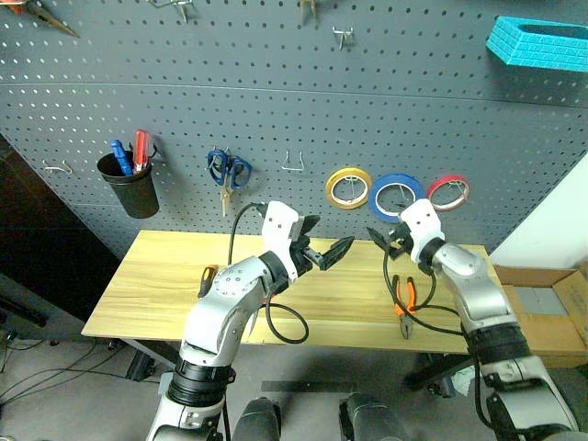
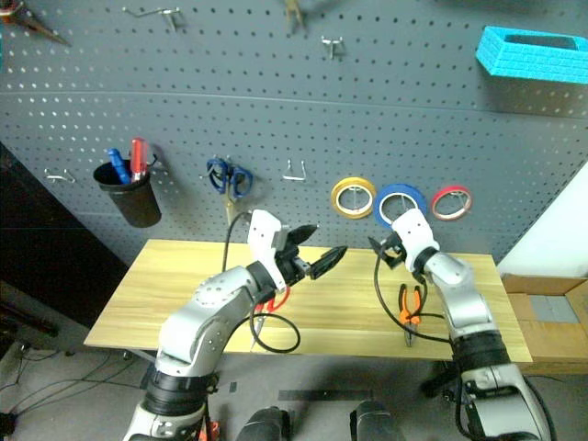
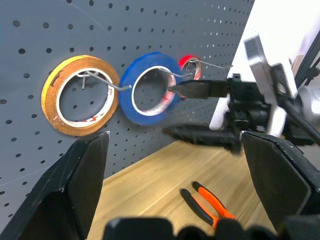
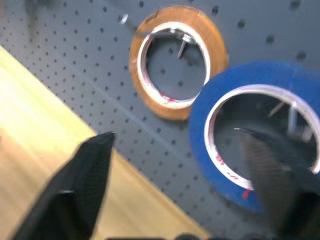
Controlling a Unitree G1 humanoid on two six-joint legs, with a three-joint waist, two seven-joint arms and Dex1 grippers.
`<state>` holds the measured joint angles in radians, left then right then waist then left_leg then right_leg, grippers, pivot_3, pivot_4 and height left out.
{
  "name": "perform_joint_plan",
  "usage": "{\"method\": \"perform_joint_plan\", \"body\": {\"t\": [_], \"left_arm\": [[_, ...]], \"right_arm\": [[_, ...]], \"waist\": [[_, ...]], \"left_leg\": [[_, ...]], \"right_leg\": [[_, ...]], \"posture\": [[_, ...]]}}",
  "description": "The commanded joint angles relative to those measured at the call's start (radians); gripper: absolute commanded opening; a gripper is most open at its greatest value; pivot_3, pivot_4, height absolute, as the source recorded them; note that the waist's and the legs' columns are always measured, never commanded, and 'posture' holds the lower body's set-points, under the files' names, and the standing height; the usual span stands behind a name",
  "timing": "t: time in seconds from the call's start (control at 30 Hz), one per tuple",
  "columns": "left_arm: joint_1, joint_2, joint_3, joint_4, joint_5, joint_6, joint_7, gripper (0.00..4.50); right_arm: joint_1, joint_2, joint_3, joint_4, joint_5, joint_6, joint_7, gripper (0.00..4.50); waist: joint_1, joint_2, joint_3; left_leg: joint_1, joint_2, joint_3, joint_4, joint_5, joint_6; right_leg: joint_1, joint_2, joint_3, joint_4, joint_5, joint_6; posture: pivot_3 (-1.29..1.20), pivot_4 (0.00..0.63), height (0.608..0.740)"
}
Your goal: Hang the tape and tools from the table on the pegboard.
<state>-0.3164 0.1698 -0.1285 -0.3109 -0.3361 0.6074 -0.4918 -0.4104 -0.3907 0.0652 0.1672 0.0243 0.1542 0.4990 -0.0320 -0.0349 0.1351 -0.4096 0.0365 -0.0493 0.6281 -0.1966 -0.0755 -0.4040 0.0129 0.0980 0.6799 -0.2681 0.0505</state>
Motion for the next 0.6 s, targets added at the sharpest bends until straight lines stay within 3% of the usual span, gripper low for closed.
{"method": "perform_joint_plan", "body": {"t": [0.03,0.17,0.27,0.43,0.6], "left_arm": [[0.055,0.025,-0.028,-0.061,-0.016,0.009,-0.018,4.5],[0.16,0.075,-0.092,-0.1,-0.01,0.031,-0.045,4.5],[0.215,0.123,-0.177,-0.086,0.044,-0.016,-0.077,4.5],[0.208,0.176,-0.29,-0.006,0.157,-0.127,-0.115,4.5],[0.163,0.152,-0.301,0.049,0.183,-0.166,-0.115,4.5]], "right_arm": [[0.128,-0.023,-0.015,-0.25,0.038,0.154,0.012,4.46],[0.278,-0.047,0.011,-0.483,0.07,0.479,0.013,4.46],[0.275,0.003,-0.023,-0.534,0.116,0.765,-0.042,4.46],[0.121,0.091,-0.137,-0.409,0.138,1.068,-0.153,4.46],[-0.025,0.105,-0.183,-0.198,0.113,1.085,-0.223,4.46]], "waist": [[0.0,0.0,0.0],[-0.003,0.002,0.004],[-0.007,0.004,0.018],[-0.014,0.005,0.062],[-0.017,0.007,0.086]], "left_leg": [[0.0,0.0,0.0,0.0,0.0,0.0],[0.0,0.0,0.0,0.0,0.0,0.0],[0.003,0.001,0.001,0.001,0.0,0.0],[0.01,0.001,0.001,0.001,0.0,0.001],[0.005,0.0,0.002,0.0,0.0,0.002]], "right_leg": [[0.0,0.0,0.0,0.0,-0.001,0.001],[0.0,0.0,0.001,0.0,-0.001,0.001],[0.001,0.0,0.002,0.001,-0.005,-0.005],[0.006,0.0,0.005,0.0,-0.005,-0.007],[0.003,0.0,0.006,0.0,-0.005,-0.006]], "posture": [[0.03,0.095,0.74],[0.01,0.142,0.74],[0.0,0.184,0.74],[-0.01,0.236,0.74],[0.02,0.271,0.74]]}}
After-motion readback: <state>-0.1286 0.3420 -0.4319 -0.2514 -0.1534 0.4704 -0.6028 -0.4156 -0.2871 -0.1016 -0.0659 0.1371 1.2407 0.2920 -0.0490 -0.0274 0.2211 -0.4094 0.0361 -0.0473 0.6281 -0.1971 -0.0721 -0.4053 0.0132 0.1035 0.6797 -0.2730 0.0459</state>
